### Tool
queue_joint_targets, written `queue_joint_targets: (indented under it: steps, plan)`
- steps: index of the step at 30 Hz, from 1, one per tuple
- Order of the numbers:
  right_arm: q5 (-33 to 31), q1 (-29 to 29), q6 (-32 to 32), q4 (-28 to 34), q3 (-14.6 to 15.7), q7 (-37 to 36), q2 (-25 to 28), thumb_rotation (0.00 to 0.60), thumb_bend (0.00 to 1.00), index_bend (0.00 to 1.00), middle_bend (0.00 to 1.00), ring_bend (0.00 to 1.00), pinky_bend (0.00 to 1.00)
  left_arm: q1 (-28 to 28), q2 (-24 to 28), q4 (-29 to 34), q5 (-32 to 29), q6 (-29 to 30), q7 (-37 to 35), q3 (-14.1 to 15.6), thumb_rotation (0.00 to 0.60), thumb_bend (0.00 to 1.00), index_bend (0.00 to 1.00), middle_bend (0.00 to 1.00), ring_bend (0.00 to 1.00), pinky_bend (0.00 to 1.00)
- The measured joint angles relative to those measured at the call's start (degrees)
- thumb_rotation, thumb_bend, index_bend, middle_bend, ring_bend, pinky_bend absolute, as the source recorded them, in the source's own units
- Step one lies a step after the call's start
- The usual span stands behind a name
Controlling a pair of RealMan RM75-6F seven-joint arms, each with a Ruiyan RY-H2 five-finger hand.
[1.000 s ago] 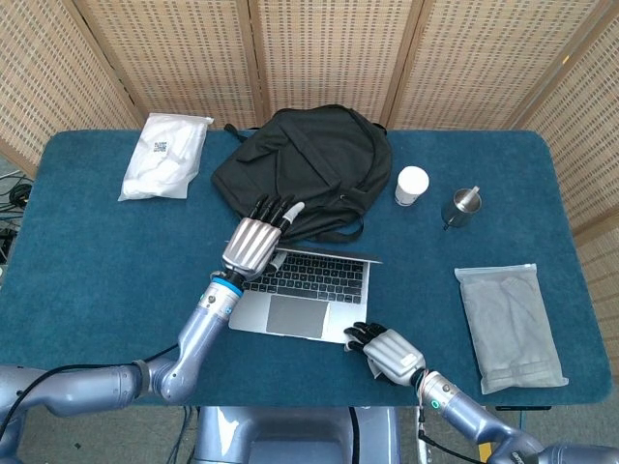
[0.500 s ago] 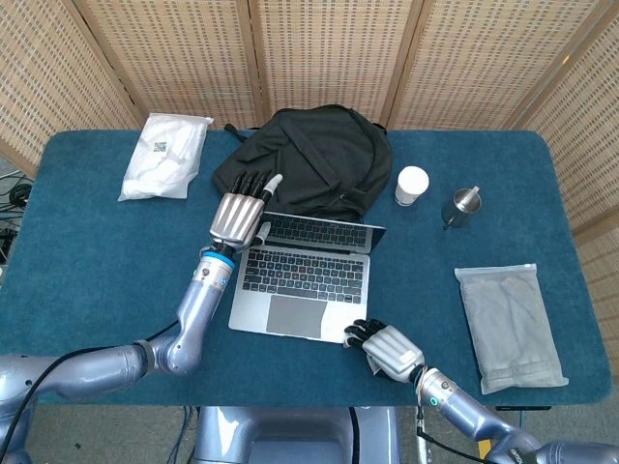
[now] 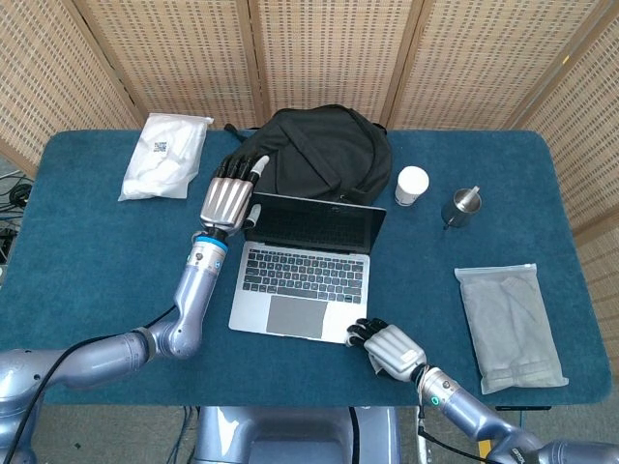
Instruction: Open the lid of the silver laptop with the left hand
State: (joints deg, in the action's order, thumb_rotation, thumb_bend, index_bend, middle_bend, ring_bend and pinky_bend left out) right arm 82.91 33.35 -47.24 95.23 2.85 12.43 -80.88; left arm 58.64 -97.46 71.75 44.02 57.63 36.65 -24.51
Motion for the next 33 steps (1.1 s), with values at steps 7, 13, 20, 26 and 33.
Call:
queue_joint_targets:
  steps: [7, 13, 20, 26, 33]
  plan:
    - [-0.9, 0.3, 0.2, 0.5, 0.1, 0.9, 0.1, 0.6, 1.0, 0.24, 0.25, 0.09, 0.15, 1.2, -0.9, -2.2, -1.3, -0.4, -0.9, -0.1, 0.6, 0.47, 0.0, 0.0, 0.0, 0.0]
    - [-1.5, 0.4, 0.1, 0.5, 0.1, 0.9, 0.1, 0.6, 1.0, 0.24, 0.25, 0.09, 0.15, 2.1, -1.5, -3.8, -2.3, -1.4, -1.7, -0.4, 0.6, 0.47, 0.0, 0.0, 0.0, 0.0]
    - [-2.0, 0.4, 0.1, 0.9, 0.2, 1.2, 0.6, 0.6, 1.0, 0.24, 0.25, 0.09, 0.15, 2.6, -1.5, -4.7, -2.7, -1.4, -2.6, -0.7, 0.6, 0.47, 0.0, 0.0, 0.0, 0.0]
    - [-2.0, 0.2, -1.2, 1.6, 0.0, 1.3, 1.0, 0.6, 1.0, 0.24, 0.25, 0.09, 0.15, 1.8, 0.2, -1.4, -1.6, -0.4, -3.7, -0.4, 0.6, 0.47, 0.0, 0.0, 0.0, 0.0]
    - [-0.3, -0.4, -5.5, 4.5, -1.4, 0.2, 3.5, 0.6, 1.0, 0.24, 0.25, 0.09, 0.15, -0.7, 6.4, 8.2, 2.9, 1.2, -5.8, 0.4, 0.6, 0.46, 0.0, 0.0, 0.0, 0.0]
